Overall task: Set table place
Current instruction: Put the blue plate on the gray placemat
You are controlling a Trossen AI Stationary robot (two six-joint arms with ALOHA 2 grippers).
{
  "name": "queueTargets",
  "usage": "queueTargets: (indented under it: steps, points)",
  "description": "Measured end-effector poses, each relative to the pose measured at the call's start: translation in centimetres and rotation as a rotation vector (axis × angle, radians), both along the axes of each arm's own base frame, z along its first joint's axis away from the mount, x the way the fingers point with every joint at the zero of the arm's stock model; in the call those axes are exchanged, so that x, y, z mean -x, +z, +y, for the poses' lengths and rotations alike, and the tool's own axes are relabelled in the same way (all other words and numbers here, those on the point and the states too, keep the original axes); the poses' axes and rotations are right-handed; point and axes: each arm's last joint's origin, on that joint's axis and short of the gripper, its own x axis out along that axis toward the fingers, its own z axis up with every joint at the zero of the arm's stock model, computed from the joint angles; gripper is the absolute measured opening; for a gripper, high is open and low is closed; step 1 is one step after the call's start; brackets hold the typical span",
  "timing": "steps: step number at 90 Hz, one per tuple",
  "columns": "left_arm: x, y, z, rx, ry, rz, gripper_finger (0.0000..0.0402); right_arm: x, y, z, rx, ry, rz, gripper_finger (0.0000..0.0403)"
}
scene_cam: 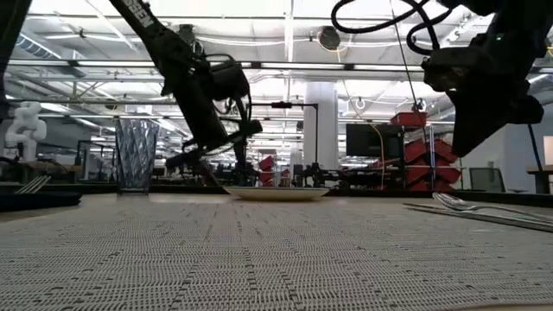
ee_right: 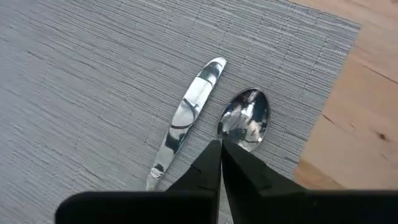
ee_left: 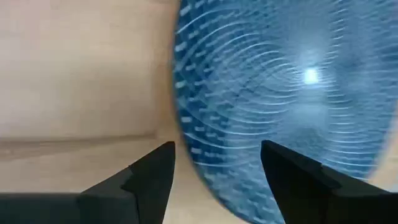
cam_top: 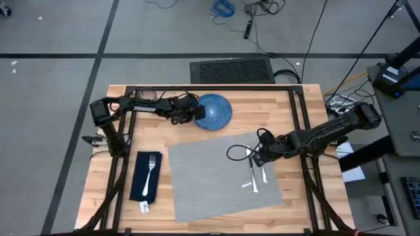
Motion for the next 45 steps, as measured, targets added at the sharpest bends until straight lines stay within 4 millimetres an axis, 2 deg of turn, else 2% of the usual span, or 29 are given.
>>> queueTargets:
  steps: [13,28,37,45]
  points:
    - [-0.9,-0.8,-0.2,0.03,0.036,-0.052,0.0223,0.2,0.0,-0.1,0.007,0.0,0.019,0.0]
    - [-2.1,-0.4,0.3,-0.023,0.044,-0.193,0.0213,0.2,0.0,-0.1,0.014,-0.002,0.02,0.0]
    - [-2.5,-0.5,0.1,-0.025,0.045,-0.205,0.0171,0.2,-0.1,-0.1,0.02,0.005,0.025,0.0]
    - [-2.7,-1.0,-0.5,-0.026,0.047,-0.191,0.01,0.3,-0.1,-0.2,0.034,0.0,0.028,0.0]
